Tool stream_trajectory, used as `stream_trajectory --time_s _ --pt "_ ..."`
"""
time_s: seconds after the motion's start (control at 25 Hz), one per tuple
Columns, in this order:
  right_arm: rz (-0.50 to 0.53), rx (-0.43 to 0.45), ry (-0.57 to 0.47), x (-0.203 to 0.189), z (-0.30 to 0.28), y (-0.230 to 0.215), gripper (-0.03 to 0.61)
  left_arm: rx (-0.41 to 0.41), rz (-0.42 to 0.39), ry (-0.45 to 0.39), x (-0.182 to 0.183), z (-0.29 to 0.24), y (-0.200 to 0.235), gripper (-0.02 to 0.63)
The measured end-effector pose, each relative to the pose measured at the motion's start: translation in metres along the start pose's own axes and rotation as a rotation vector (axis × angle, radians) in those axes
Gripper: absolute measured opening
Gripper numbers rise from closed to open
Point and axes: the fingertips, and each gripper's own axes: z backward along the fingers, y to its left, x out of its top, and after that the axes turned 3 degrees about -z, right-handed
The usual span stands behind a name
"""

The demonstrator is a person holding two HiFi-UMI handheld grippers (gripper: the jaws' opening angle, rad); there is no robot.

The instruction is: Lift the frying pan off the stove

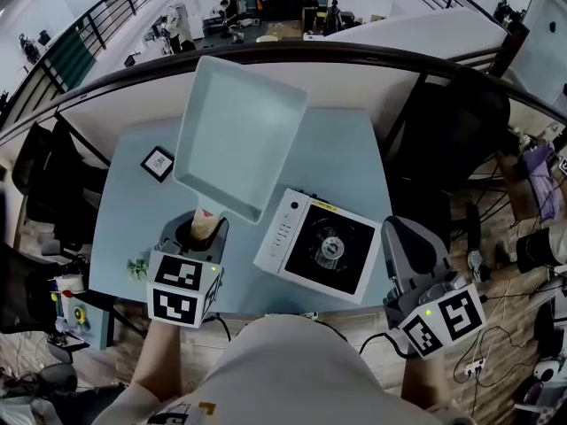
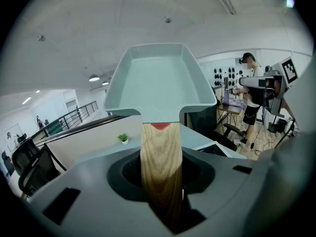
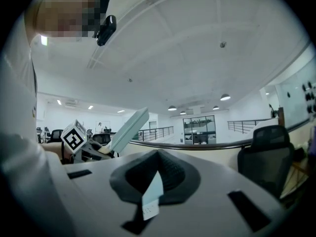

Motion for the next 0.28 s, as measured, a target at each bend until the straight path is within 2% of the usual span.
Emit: stream_trajectory --time_s 0.28 --pt "0.0 -0.002 0.014 -0.0049 0.0019 -0.0007 0.003 -0.003 -0.005 0.015 -0.0016 0.0 -0.0023 0.126"
